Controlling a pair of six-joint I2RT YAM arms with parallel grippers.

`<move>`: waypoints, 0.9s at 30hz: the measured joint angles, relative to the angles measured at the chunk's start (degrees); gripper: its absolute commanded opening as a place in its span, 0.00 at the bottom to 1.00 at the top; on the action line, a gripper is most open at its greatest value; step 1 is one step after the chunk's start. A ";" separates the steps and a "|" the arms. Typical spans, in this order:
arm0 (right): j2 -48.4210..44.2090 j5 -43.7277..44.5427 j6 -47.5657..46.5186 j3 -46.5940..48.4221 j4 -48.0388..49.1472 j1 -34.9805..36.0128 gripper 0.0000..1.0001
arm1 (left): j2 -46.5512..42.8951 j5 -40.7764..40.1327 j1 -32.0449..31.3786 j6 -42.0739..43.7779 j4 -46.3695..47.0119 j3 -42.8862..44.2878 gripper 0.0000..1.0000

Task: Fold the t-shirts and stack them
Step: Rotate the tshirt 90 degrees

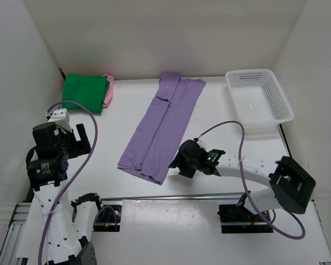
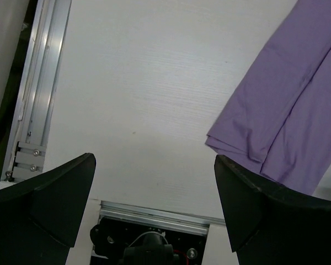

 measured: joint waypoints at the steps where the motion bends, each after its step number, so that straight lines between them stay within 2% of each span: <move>1: 1.81 0.00 2.32 0.00 1.68 1.27 0.60 | 0.35 -0.24 -0.39 -0.02 -0.61 -0.24 1.00; 5: 10.84 -1.49 10.88 0.74 6.34 4.76 0.59 | -0.07 -0.26 -2.95 0.00 -1.66 -1.55 1.00; 9: 15.56 -3.02 17.57 3.17 10.56 6.58 0.50 | -1.33 -0.28 -6.01 0.00 -2.67 -2.67 1.00; 10: 16.52 -3.28 18.40 3.76 11.30 6.71 0.34 | -1.40 -0.28 -6.67 0.00 -2.80 -2.69 1.00; 12: 18.91 -3.54 19.61 4.98 12.11 7.08 0.15 | -1.40 -0.37 -7.96 0.00 -2.97 -2.69 1.00; 13: 19.63 -4.26 20.09 5.07 12.81 7.08 0.01 | -1.36 -0.44 -8.46 -0.02 -3.04 -2.69 1.00; 17: 18.80 -4.15 22.23 3.69 12.98 7.13 0.00 | -0.28 -0.28 -9.68 0.00 -3.85 -2.67 1.00; 23: 1.66 -2.03 21.99 -9.92 8.24 7.45 0.00 | 6.97 4.85 -11.91 -0.04 -5.18 -2.60 0.96; 24: -1.51 -1.68 21.31 -11.69 6.97 7.43 0.02 | 8.72 5.51 -13.33 -0.09 -5.33 -2.49 0.96; 26: -7.06 -1.42 18.97 -14.10 4.55 6.93 0.17 | 12.31 6.14 -17.16 -0.07 -5.31 -2.21 0.94; 27: -9.66 -1.40 17.44 -14.75 3.08 6.47 0.35 | 14.80 6.14 -19.98 -0.07 -5.20 -1.77 0.94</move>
